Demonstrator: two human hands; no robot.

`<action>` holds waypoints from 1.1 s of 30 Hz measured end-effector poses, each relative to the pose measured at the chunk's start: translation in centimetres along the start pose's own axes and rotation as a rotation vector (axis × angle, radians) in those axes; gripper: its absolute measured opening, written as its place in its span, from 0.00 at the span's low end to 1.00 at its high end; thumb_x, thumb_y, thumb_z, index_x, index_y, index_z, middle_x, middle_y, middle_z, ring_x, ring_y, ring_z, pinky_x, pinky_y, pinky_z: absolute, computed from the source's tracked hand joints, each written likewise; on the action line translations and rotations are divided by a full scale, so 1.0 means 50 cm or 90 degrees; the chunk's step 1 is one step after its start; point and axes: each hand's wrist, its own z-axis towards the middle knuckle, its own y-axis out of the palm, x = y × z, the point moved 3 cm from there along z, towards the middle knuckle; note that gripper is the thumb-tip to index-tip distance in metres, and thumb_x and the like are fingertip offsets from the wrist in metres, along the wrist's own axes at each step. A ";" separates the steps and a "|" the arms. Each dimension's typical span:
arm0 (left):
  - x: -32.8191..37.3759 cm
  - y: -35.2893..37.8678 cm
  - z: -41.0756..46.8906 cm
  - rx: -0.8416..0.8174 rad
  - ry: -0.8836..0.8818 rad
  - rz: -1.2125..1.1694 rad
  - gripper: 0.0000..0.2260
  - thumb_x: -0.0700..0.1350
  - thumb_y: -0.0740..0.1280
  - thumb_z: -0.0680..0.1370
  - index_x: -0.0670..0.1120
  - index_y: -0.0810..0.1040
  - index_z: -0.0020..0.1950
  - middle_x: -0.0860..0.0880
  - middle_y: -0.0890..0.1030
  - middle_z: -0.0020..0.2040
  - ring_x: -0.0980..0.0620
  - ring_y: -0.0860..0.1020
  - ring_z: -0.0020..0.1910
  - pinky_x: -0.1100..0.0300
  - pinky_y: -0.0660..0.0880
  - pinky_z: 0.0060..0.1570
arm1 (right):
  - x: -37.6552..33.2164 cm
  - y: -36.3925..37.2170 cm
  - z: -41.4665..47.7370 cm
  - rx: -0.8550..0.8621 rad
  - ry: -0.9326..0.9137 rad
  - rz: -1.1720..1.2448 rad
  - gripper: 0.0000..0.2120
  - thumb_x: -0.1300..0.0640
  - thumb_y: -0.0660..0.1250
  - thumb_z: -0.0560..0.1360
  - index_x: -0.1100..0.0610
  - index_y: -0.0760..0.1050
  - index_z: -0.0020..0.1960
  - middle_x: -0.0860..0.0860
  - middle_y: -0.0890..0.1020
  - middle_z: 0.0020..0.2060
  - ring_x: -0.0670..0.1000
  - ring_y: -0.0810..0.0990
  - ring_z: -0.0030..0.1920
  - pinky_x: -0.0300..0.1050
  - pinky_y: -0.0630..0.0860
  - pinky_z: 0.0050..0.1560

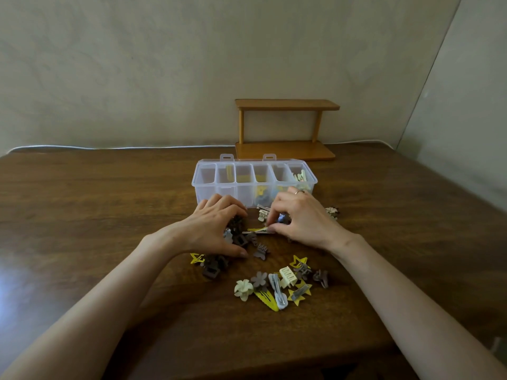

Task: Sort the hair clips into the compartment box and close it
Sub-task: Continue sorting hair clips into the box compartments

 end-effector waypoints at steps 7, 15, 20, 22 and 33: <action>-0.008 -0.003 0.002 0.039 -0.007 -0.008 0.33 0.71 0.62 0.64 0.53 0.69 0.61 0.56 0.66 0.63 0.56 0.62 0.61 0.60 0.62 0.61 | 0.014 -0.002 -0.004 -0.032 0.024 -0.030 0.11 0.44 0.72 0.68 0.49 0.79 0.45 0.46 0.77 0.45 0.46 0.70 0.51 0.45 0.64 0.57; -0.009 -0.011 0.002 0.169 -0.007 -0.065 0.29 0.73 0.50 0.68 0.54 0.73 0.55 0.55 0.72 0.58 0.56 0.68 0.57 0.58 0.68 0.57 | 0.021 -0.015 -0.004 -0.031 0.050 0.066 0.08 0.48 0.72 0.69 0.52 0.79 0.43 0.43 0.76 0.41 0.47 0.72 0.48 0.43 0.68 0.52; -0.008 -0.023 -0.002 0.255 -0.032 -0.090 0.13 0.56 0.60 0.76 0.51 0.75 0.53 0.53 0.74 0.54 0.54 0.71 0.54 0.56 0.72 0.52 | 0.048 -0.054 -0.019 0.114 0.179 0.308 0.04 0.58 0.71 0.72 0.57 0.77 0.44 0.49 0.79 0.41 0.45 0.78 0.41 0.34 0.75 0.41; -0.006 -0.024 -0.003 0.268 -0.029 -0.091 0.10 0.53 0.62 0.76 0.50 0.75 0.53 0.53 0.74 0.53 0.54 0.71 0.54 0.58 0.72 0.50 | 0.071 -0.068 -0.025 0.243 0.224 0.300 0.03 0.59 0.70 0.73 0.57 0.77 0.45 0.47 0.79 0.40 0.42 0.77 0.40 0.30 0.74 0.39; -0.002 -0.019 -0.003 0.269 -0.018 -0.098 0.08 0.51 0.64 0.76 0.50 0.75 0.53 0.53 0.74 0.54 0.55 0.71 0.54 0.60 0.72 0.47 | 0.119 -0.081 -0.015 0.429 0.310 0.135 0.05 0.58 0.69 0.74 0.58 0.81 0.48 0.49 0.83 0.43 0.46 0.80 0.42 0.40 0.77 0.42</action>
